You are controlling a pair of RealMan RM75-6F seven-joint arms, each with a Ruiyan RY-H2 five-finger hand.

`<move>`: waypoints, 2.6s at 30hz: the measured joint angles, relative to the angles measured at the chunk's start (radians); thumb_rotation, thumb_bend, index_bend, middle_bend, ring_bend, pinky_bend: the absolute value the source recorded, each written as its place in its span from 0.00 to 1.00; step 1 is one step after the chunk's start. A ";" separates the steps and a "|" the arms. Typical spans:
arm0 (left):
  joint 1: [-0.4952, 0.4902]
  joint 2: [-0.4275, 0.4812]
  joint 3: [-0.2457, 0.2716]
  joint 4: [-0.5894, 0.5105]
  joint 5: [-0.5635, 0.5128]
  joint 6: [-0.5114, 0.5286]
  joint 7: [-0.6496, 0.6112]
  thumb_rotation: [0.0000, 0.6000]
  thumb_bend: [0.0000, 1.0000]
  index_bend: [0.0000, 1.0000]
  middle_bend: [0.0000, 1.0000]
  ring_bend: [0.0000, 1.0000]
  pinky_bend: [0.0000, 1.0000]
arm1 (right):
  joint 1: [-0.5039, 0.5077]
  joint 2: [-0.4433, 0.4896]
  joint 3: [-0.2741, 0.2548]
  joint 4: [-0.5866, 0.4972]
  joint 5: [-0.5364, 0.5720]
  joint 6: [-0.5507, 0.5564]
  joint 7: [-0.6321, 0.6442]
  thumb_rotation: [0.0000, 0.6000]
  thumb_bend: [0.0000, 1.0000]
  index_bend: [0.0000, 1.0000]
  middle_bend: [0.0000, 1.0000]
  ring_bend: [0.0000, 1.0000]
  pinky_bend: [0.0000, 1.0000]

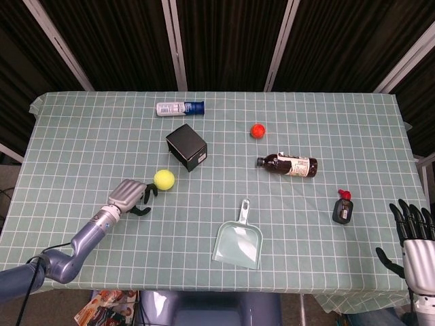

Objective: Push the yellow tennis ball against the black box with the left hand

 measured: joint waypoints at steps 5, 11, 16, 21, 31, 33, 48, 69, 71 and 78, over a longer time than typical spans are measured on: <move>-0.006 -0.034 -0.006 0.041 0.031 0.044 -0.023 1.00 0.28 0.29 0.47 0.39 0.59 | -0.005 0.003 -0.002 -0.002 -0.003 0.003 0.001 1.00 0.26 0.00 0.00 0.00 0.00; -0.020 -0.067 -0.020 0.092 0.047 0.065 -0.059 1.00 0.28 0.29 0.45 0.32 0.47 | -0.004 0.006 -0.004 -0.006 -0.005 -0.004 0.001 1.00 0.26 0.00 0.00 0.00 0.00; -0.039 -0.096 -0.029 0.128 0.056 0.074 -0.067 1.00 0.28 0.28 0.43 0.29 0.40 | -0.007 0.009 -0.006 -0.008 -0.013 0.002 0.005 1.00 0.26 0.00 0.00 0.00 0.00; -0.053 -0.114 -0.033 0.145 0.051 0.071 -0.033 1.00 0.28 0.28 0.39 0.24 0.39 | -0.009 0.014 -0.012 -0.009 -0.025 0.003 0.014 1.00 0.26 0.00 0.00 0.00 0.00; -0.074 -0.168 -0.037 0.200 0.024 0.072 0.067 1.00 0.28 0.28 0.34 0.18 0.23 | -0.018 0.024 -0.026 -0.008 -0.059 0.021 0.034 1.00 0.26 0.00 0.00 0.00 0.00; -0.077 -0.177 -0.042 0.209 0.019 0.080 0.069 1.00 0.28 0.27 0.32 0.15 0.20 | -0.019 0.024 -0.027 -0.008 -0.063 0.023 0.034 1.00 0.26 0.00 0.00 0.00 0.00; -0.094 -0.218 -0.039 0.265 0.028 0.077 0.059 1.00 0.31 0.22 0.03 0.00 0.05 | -0.024 0.032 -0.047 -0.004 -0.114 0.037 0.060 1.00 0.26 0.00 0.00 0.00 0.00; -0.094 -0.197 -0.043 0.206 -0.028 0.058 0.149 1.00 0.27 0.11 0.01 0.00 0.03 | -0.031 0.032 -0.048 -0.001 -0.124 0.051 0.062 1.00 0.26 0.00 0.00 0.00 0.00; -0.087 -0.172 -0.031 0.167 -0.017 0.062 0.147 1.00 0.25 0.08 0.04 0.00 0.03 | -0.030 0.032 -0.046 -0.001 -0.121 0.050 0.062 1.00 0.26 0.00 0.00 0.00 0.00; 0.017 0.031 0.055 -0.136 0.069 0.206 0.208 1.00 0.15 0.02 0.05 0.00 0.03 | -0.031 0.028 -0.039 -0.007 -0.103 0.043 0.044 1.00 0.26 0.00 0.00 0.00 0.00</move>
